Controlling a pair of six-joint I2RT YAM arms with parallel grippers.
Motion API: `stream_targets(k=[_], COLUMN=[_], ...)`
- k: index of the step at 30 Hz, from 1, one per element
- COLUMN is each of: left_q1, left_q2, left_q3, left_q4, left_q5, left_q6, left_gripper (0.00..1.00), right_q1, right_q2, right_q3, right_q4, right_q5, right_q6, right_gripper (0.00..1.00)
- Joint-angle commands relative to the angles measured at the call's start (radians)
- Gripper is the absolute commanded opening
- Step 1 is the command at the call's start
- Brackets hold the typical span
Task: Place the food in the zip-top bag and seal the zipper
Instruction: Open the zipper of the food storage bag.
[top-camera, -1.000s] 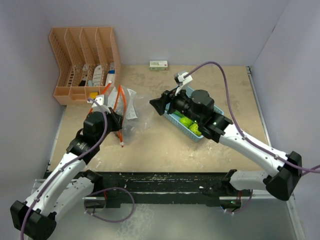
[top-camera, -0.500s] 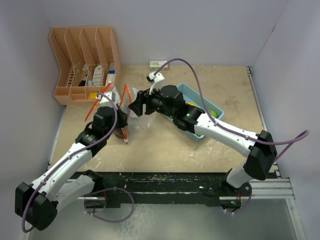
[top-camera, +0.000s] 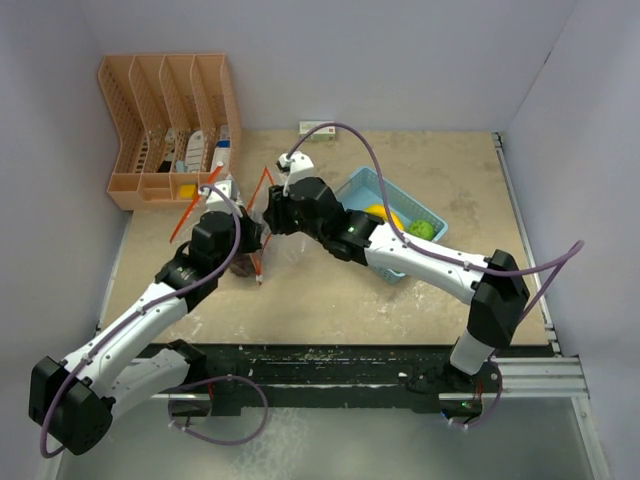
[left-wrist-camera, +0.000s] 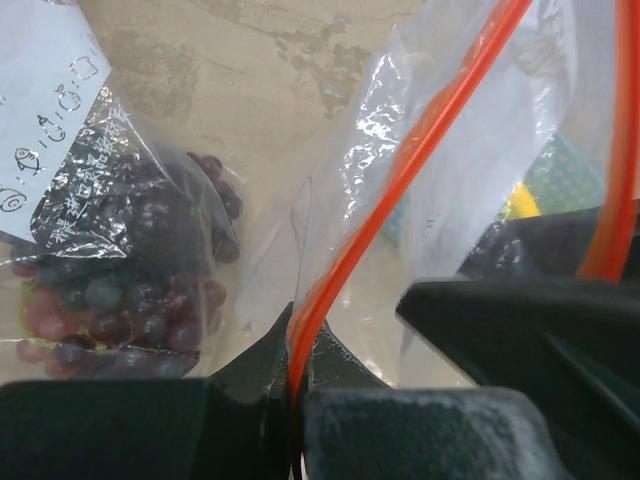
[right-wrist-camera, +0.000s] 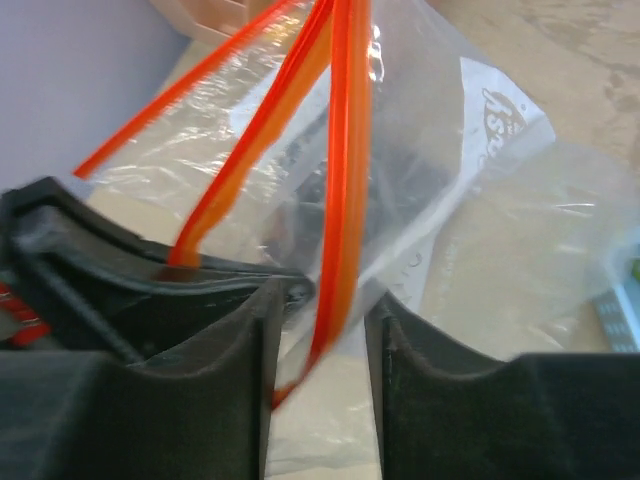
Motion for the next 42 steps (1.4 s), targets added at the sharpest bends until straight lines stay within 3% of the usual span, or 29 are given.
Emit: stream_targets(k=[1,3,7,14,19,21,23,26,29,32,36,39,42], left_q1=[-0.012,-0.012,-0.012,-0.012,-0.012,-0.012,-0.012,-0.012,-0.012,-0.012,-0.012,-0.014,-0.014], left_q2=[-0.028,-0.036,-0.069,-0.185,-0.208,-0.198,-0.179,-0.135,-0.082,-0.036,0.002,0.018,0.018], left_q3=[0.057,0.059,0.061,0.103,0.14,0.143,0.136,0.119,0.112,0.111,0.111,0.111,0.116], left_q4=[0.047,0.03,-0.052,-0.247,-0.26,-0.242,-0.206,-0.149,-0.108,-0.074,-0.035,-0.02,-0.012], left_q5=[-0.015,-0.031,-0.149,-0.386,-0.405,-0.368,-0.322,-0.268,-0.247,-0.227,-0.192,-0.18,-0.175], left_q6=[-0.004,0.006,0.041,0.059,0.084,0.088,0.088,0.087,0.086,0.087,0.085,0.085,0.089], left_gripper=[0.0,0.0,0.0,0.0,0.0,0.0,0.0,0.0,0.0,0.0,0.0,0.0,0.0], right_q1=[0.004,0.004,0.004,-0.035,-0.06,-0.062,-0.062,-0.062,-0.062,-0.062,-0.081,-0.174,-0.298], right_q2=[0.0,-0.012,-0.072,-0.22,-0.258,-0.268,-0.284,-0.336,-0.406,-0.506,-0.6,-0.567,-0.457], right_q3=[0.043,0.04,0.016,-0.107,-0.128,-0.133,-0.145,-0.182,-0.213,-0.254,-0.284,-0.249,-0.206], right_q4=[-0.041,-0.067,-0.156,-0.31,-0.343,-0.298,-0.234,-0.114,-0.055,-0.018,-0.053,-0.162,-0.288], right_q5=[0.164,0.206,0.274,0.426,0.439,0.335,0.19,-0.023,-0.109,-0.079,0.135,0.234,0.234], right_q6=[0.006,0.004,-0.013,-0.068,-0.072,-0.12,-0.181,-0.237,-0.247,-0.24,-0.186,-0.129,-0.112], right_gripper=[0.3,0.13,0.0,0.0,0.0,0.14,0.39,0.67,0.86,0.89,0.88,0.87,0.87])
